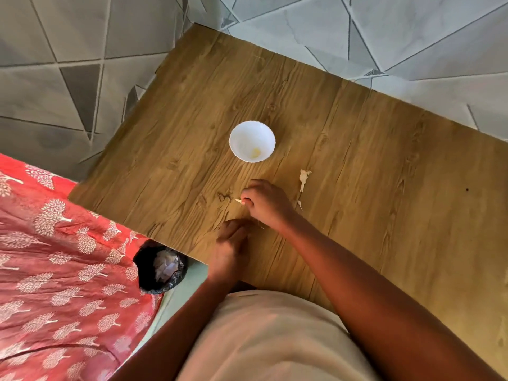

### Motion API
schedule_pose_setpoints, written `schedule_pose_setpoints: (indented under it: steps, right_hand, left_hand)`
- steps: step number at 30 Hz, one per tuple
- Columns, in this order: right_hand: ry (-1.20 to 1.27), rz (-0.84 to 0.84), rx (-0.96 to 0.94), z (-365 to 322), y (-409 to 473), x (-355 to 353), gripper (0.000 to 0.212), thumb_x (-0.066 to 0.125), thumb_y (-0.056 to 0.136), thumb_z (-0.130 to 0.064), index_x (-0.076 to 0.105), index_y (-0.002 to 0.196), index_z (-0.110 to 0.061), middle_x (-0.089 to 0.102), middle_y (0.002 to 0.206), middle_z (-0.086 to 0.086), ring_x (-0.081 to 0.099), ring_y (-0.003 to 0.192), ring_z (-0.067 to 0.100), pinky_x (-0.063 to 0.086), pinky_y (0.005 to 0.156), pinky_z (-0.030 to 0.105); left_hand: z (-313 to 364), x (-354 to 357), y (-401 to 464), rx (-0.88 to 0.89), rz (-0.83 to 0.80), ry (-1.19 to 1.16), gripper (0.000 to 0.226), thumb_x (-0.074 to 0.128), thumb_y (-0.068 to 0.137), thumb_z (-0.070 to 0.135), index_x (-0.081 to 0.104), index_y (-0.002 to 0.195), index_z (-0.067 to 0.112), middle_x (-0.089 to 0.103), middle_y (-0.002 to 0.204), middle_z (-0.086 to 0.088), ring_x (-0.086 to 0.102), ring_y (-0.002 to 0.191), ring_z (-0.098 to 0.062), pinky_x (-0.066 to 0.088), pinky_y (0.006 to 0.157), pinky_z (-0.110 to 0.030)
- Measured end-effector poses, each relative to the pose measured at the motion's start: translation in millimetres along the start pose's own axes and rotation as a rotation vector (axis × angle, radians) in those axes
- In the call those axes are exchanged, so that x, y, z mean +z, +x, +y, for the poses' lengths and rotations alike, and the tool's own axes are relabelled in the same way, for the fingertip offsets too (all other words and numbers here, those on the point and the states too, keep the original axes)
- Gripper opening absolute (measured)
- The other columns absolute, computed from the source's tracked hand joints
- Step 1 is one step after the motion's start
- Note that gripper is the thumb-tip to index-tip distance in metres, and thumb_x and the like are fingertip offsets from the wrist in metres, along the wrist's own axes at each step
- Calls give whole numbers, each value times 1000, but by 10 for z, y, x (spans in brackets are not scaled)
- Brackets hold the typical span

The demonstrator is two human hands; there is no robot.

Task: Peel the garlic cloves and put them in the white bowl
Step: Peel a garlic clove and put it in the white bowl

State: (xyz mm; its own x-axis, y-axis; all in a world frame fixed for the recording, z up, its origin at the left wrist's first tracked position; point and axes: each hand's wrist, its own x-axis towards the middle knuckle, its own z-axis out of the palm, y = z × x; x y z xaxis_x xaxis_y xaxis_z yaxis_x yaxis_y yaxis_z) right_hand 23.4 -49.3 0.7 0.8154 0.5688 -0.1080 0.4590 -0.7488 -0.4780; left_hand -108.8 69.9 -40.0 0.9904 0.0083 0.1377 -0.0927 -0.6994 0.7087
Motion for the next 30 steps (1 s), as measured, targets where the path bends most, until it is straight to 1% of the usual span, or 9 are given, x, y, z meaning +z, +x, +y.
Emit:
schedule_pose_setpoints:
  steps: [5, 7, 9, 13, 16, 22, 24, 27, 30]
  right_hand:
    - [109, 55, 18, 117, -15, 31, 9, 70, 89, -11, 76, 96, -10, 69, 93, 5, 64, 90, 25, 55, 79, 38]
    - [157, 150, 54, 213, -167, 5, 14, 67, 89, -5, 76, 98, -9, 69, 93, 5, 67, 86, 22, 58, 79, 39]
    - [193, 272, 130, 305, -431, -49, 16, 65, 91, -3, 75, 102, -7, 67, 96, 5, 67, 85, 19, 57, 79, 32]
    - [172, 469, 427, 578, -1005, -40, 20, 63, 97, -9, 74, 113, -6, 62, 106, 8, 64, 92, 20, 52, 84, 28]
    - [142, 502, 531, 701, -1080, 83, 23, 62, 98, -11, 71, 118, -3, 56, 114, 13, 58, 104, 28, 47, 88, 27]
    - [118, 297, 228, 480, -1034, 319, 40, 65, 89, 5, 65, 129, -2, 50, 125, 11, 51, 117, 28, 51, 99, 40]
    - [149, 325, 196, 406, -1068, 333, 47, 64, 85, 11, 64, 131, -1, 52, 127, 11, 52, 118, 28, 52, 100, 39]
    - [140, 463, 324, 419, -1085, 313, 45, 56, 88, 5, 62, 132, 1, 55, 131, 14, 53, 122, 31, 52, 102, 41]
    - [29, 407, 391, 397, -1097, 326, 51, 50, 88, -5, 57, 138, 2, 54, 138, 17, 48, 130, 33, 52, 104, 45]
  left_hand:
    - [-61, 5, -12, 128, -47, 38, 25, 65, 94, 0, 74, 116, 8, 69, 128, -2, 60, 124, -25, 51, 99, -41]
    - [-89, 16, -5, 162, -60, 69, 31, 68, 90, -2, 74, 119, 10, 69, 130, -1, 59, 127, -23, 50, 103, -39]
    - [-108, 37, -2, 183, -74, 83, 40, 70, 85, -4, 73, 122, 11, 69, 131, 2, 59, 127, -23, 51, 103, -41]
    - [-116, 145, 86, 213, -133, 67, 48, 70, 82, -3, 72, 127, 16, 67, 135, 6, 59, 129, -23, 49, 103, -46]
    - [-88, 178, 172, 213, -160, -14, 44, 67, 88, -3, 70, 128, 14, 66, 136, 3, 57, 132, -20, 48, 106, -47]
    - [-73, 129, 173, 183, -108, -3, 42, 70, 91, 1, 66, 132, 8, 63, 139, -6, 56, 133, -24, 49, 108, -45]
    - [-122, 90, 136, 231, -115, 59, 40, 69, 94, 5, 65, 134, 7, 60, 143, -5, 53, 136, -23, 48, 108, -46]
    - [-146, 27, 124, 282, -132, 121, 40, 69, 96, 13, 64, 135, 6, 56, 148, -5, 48, 141, -23, 45, 109, -46]
    - [-206, -88, 105, 298, -176, 178, 50, 69, 95, 30, 60, 139, 8, 49, 155, -3, 42, 145, -21, 40, 115, -43]
